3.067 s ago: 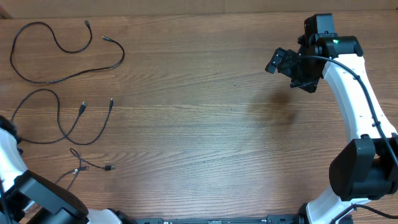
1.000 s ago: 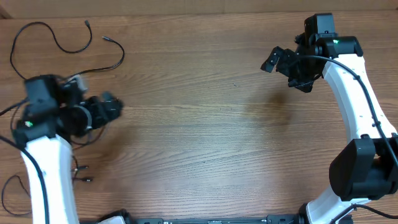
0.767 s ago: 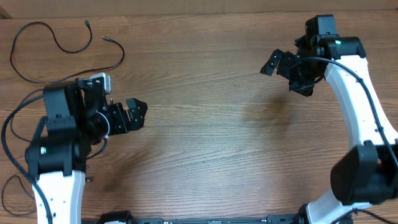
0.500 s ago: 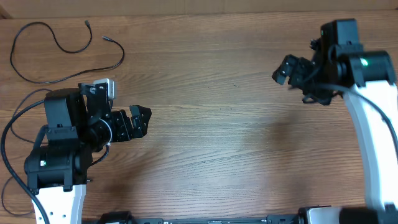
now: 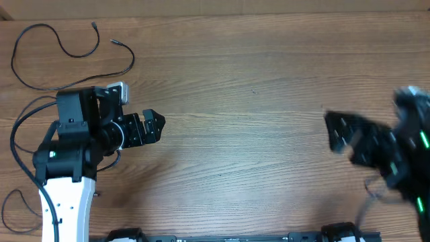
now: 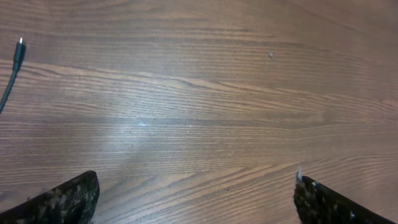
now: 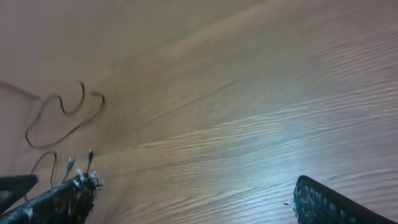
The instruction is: Untangle cables
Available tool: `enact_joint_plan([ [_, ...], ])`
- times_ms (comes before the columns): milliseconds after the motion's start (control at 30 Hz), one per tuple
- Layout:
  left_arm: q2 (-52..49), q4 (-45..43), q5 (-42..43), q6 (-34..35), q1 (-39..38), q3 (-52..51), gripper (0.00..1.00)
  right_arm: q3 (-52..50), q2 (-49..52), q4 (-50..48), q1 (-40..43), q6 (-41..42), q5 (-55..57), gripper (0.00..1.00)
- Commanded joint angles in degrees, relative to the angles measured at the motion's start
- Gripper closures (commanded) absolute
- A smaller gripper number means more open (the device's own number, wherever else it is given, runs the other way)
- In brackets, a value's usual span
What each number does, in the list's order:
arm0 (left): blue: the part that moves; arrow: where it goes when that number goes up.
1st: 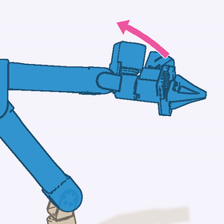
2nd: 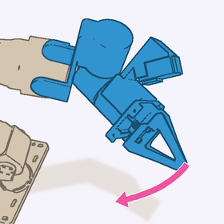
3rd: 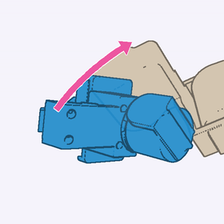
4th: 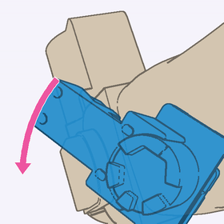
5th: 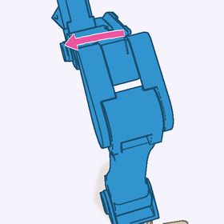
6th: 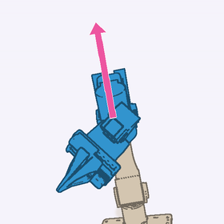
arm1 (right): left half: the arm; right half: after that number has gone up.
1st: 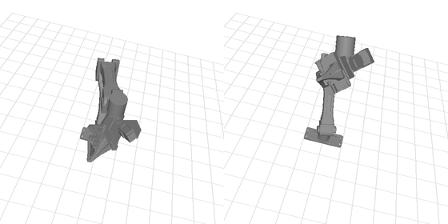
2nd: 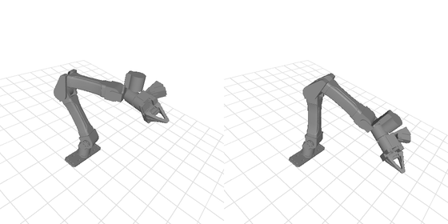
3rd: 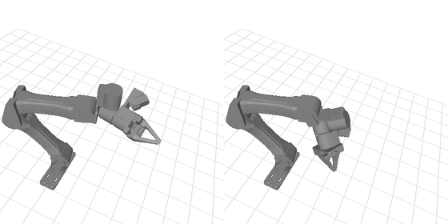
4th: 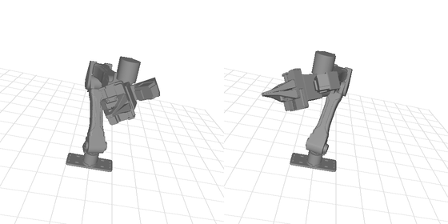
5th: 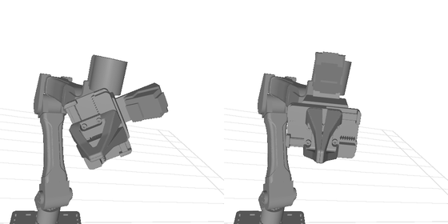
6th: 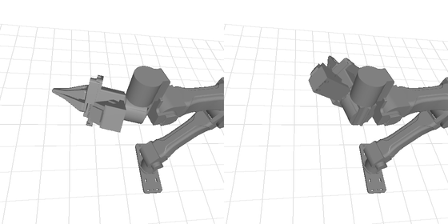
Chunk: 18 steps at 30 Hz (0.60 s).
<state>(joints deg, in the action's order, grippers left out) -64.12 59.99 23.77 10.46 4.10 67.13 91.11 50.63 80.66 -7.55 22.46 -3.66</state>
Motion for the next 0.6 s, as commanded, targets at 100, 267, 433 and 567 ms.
enact_joint_plan([
  [100, -3.9, 0.0, -0.2, -1.0, -0.3, 1.0, 0.0, -4.6, -8.1, 1.0, -0.3, 0.1, 3.8, 0.0],
  [267, -7.2, 0.0, -0.2, -1.0, -0.3, 1.0, 0.0, -4.7, -8.1, 2.9, -0.3, 0.0, 3.8, 0.0],
  [433, -9.1, 2.9, 8.1, -3.3, -0.3, 1.0, 0.0, -4.6, -8.1, 1.9, -0.3, 0.1, 3.8, 0.0],
  [567, -3.9, 4.6, 0.5, -3.5, -0.9, 0.9, 0.0, -4.7, -8.2, 2.4, -0.3, 0.0, 4.0, 0.0],
])
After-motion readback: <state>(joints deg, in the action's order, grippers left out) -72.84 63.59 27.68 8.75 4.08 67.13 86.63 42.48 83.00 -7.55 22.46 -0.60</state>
